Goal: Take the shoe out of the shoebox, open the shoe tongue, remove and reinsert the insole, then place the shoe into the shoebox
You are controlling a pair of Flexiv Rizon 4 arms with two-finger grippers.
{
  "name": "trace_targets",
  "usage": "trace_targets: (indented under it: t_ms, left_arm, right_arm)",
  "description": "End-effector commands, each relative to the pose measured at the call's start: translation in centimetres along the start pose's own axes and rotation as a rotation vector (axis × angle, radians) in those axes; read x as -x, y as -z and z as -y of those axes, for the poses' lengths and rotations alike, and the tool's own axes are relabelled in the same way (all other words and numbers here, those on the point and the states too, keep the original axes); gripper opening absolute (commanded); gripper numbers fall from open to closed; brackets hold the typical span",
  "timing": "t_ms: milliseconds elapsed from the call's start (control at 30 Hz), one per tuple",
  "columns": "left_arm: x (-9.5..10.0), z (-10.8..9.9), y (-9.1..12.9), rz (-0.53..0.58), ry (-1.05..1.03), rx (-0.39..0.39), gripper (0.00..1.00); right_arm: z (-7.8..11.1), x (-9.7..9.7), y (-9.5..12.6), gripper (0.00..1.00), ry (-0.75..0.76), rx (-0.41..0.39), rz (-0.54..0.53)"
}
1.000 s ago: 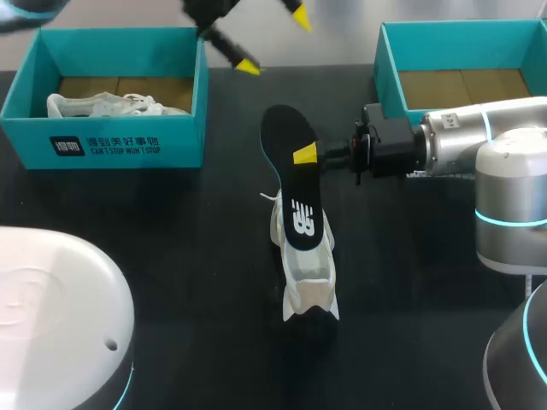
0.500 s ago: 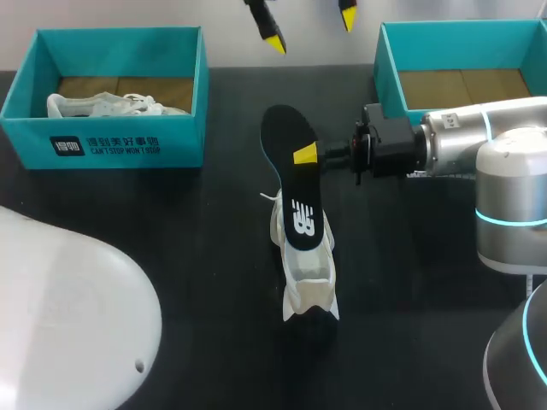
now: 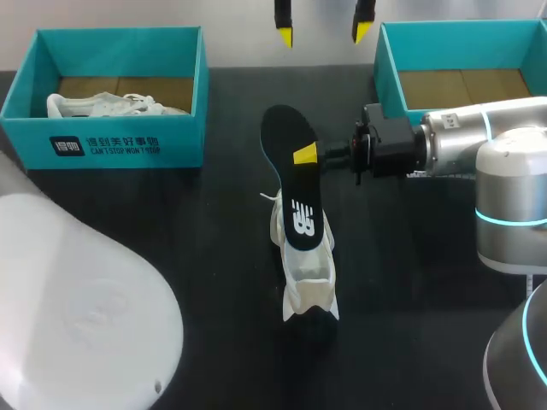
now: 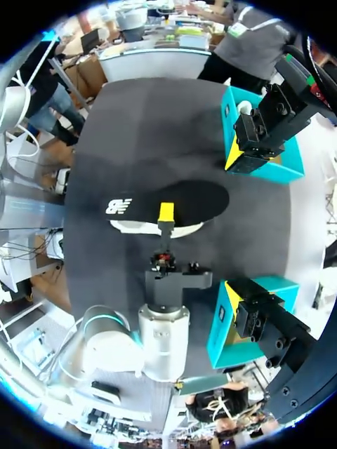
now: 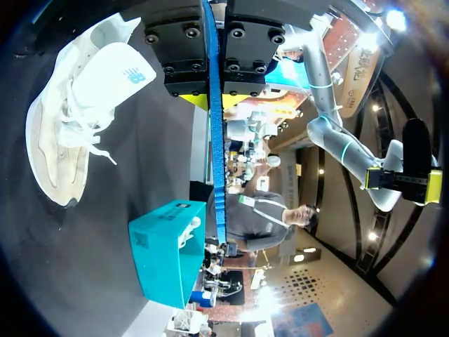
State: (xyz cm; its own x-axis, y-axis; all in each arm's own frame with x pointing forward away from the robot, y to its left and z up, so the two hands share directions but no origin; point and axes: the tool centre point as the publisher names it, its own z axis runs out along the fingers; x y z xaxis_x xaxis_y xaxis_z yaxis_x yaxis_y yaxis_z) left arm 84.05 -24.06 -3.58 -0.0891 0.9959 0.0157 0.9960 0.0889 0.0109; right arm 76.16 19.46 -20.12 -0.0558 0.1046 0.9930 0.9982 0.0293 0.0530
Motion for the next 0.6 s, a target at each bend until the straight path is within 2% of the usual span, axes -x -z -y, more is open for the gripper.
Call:
trace_targets:
  t_ms: [33, 167, 200, 333, 467, 600]
  left_arm:
    - [-0.1, -0.3, 0.0, -0.104, 0.017, -0.004, 1.00]
    - [-1.2, -0.2, -0.3, 0.016, 0.038, -0.006, 1.00]
    - [-1.7, 0.0, -0.5, 0.098, 0.028, -0.003, 1.00]
    - [-3.3, 0.5, -1.2, 0.310, 0.037, -0.024, 1.00]
    - [-5.2, 0.7, -2.0, 0.485, 0.056, -0.048, 1.00]
    - [-7.0, 1.0, -2.3, 0.664, 0.069, -0.023, 1.00]
  right_arm:
    - [0.0, 0.0, -0.2, 0.00, -0.001, 0.001, 0.002]
    - [0.0, 0.0, -0.2, 0.00, -0.001, 0.001, 0.002]
    - [0.0, 0.0, -0.2, 0.00, -0.001, 0.001, 0.002]
    - [0.0, 0.0, -0.2, 0.00, -0.001, 0.001, 0.002]
    - [0.0, 0.0, -0.2, 0.00, -0.001, 0.001, 0.002]
    - [0.0, 0.0, -0.2, 0.00, -0.001, 0.001, 0.002]
